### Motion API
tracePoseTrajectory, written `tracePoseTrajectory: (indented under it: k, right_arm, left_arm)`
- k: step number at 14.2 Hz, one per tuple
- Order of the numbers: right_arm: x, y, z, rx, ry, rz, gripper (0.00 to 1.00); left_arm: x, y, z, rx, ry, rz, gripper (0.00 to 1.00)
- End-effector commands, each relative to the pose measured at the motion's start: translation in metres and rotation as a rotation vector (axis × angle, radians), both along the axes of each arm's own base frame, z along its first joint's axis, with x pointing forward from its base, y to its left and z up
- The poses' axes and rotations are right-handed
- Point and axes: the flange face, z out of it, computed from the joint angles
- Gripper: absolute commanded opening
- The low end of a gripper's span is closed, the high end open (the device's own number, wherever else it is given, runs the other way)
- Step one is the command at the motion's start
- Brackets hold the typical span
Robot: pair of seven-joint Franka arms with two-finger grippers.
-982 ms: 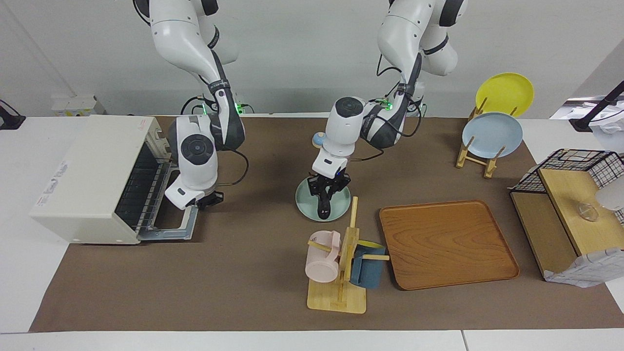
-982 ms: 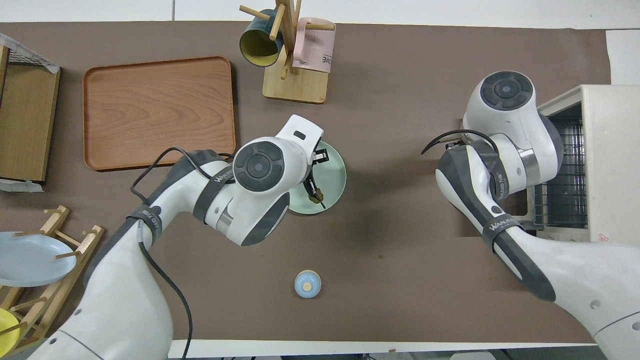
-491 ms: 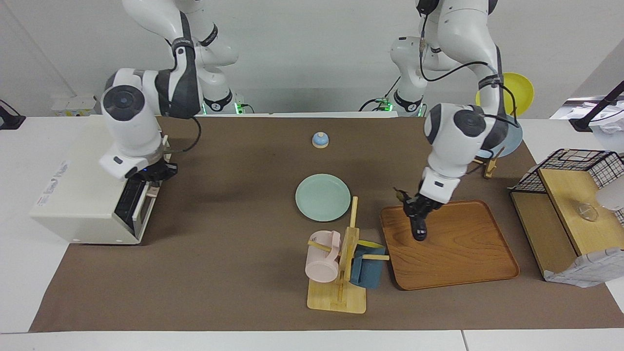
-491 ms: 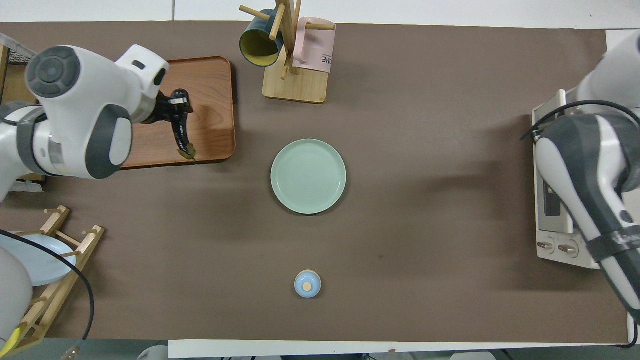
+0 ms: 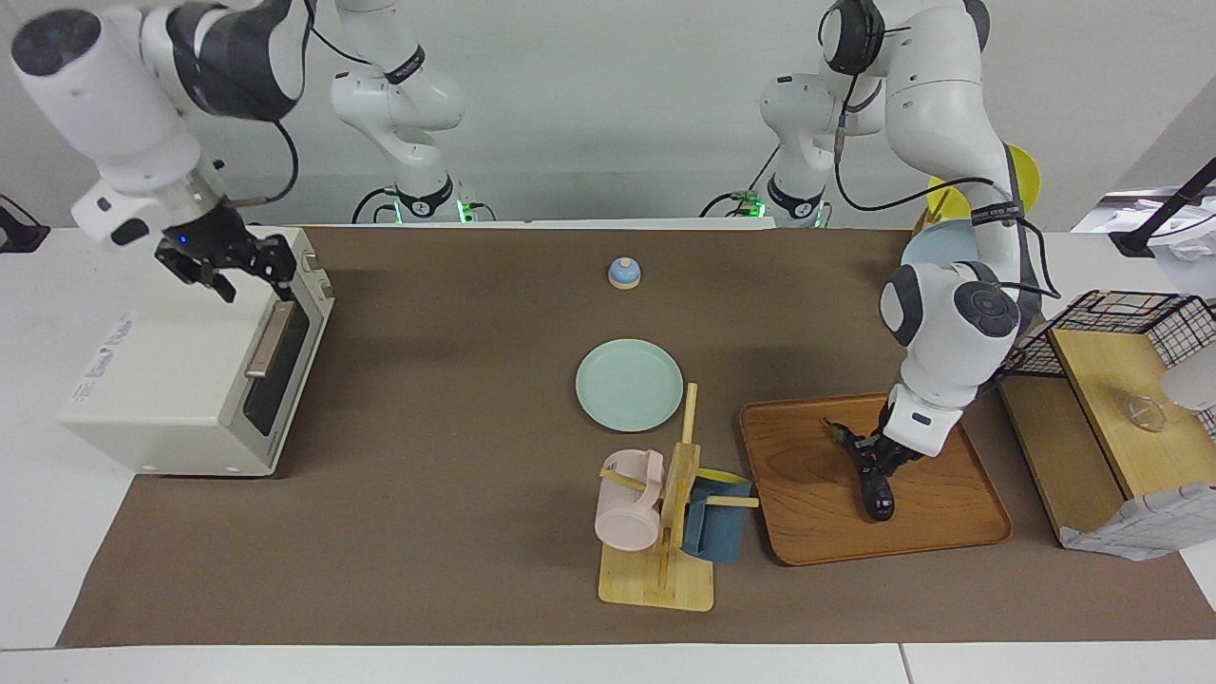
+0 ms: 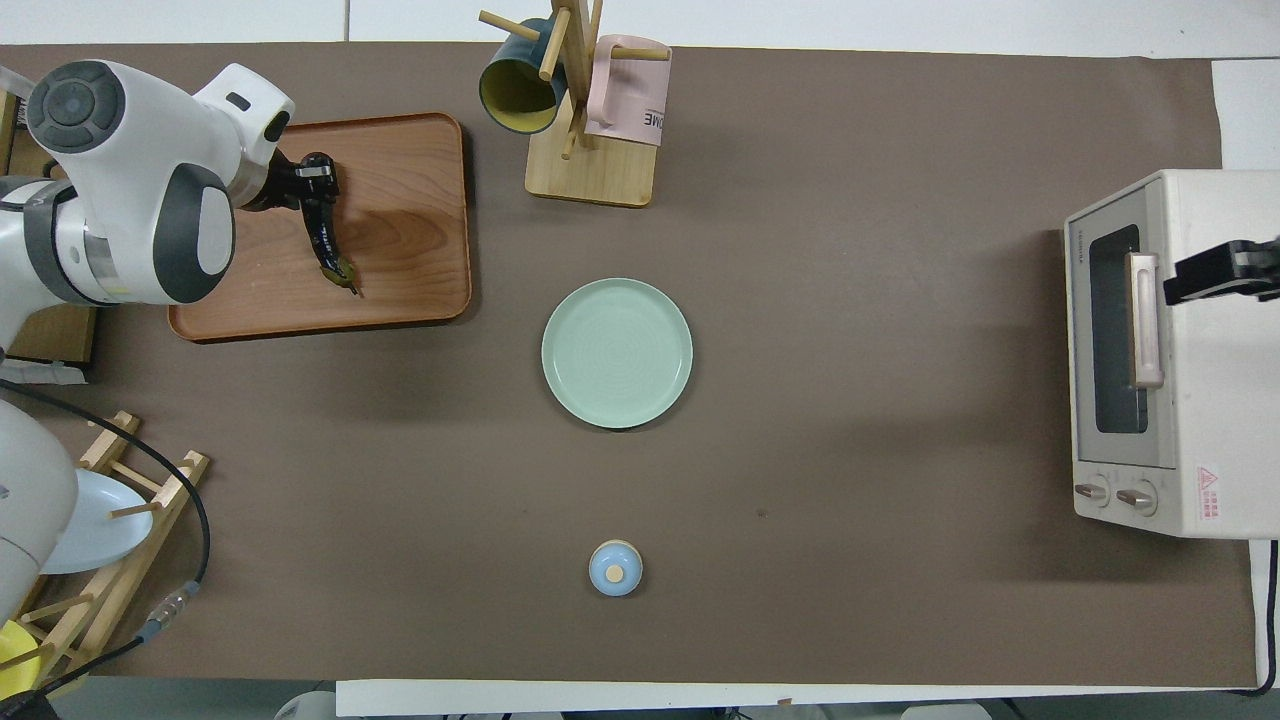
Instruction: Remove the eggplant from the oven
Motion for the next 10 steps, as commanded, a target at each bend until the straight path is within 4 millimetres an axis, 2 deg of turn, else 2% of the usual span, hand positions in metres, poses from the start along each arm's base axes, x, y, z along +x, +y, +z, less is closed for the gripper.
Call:
tracePoseTrajectory:
  k: [1, 2, 4, 6, 8, 9, 10]
  right_arm:
    - [0.012, -0.016, 0.01, 0.019, 0.045, -0.03, 1.0]
    - [0.01, -0.017, 0.008, 0.024, 0.055, -0.03, 1.0]
    - [-0.002, -0.014, -0.007, 0.032, 0.095, -0.024, 1.0]
    - [-0.007, -0.007, -0.006, 0.025, 0.092, -0.019, 1.0]
    - [-0.008, -0.004, -0.006, 0.022, 0.092, -0.011, 1.0]
    - [-0.007, -0.005, -0.004, 0.017, 0.084, -0.011, 1.0]
    - [-0.007, -0.004, -0.002, 0.006, 0.079, -0.009, 1.0]
  left_arm:
    - [-0.015, 0.024, 0.064, 0.002, -0.004, 0.024, 1.0]
    - [-0.03, 0.028, 0.096, 0.003, 0.03, 0.028, 1.0]
    - [-0.072, 0.062, 0.168, 0.01, 0.128, 0.051, 1.0]
    - [-0.115, 0.078, 0.224, 0.017, 0.192, -0.01, 1.0]
    - [-0.141, 0.086, 0.27, 0.021, 0.238, -0.077, 1.0]
    - [-0.144, 0.086, 0.283, 0.021, 0.245, -0.08, 1.0]
    - [-0.143, 0.086, 0.287, 0.022, 0.241, -0.083, 1.0]
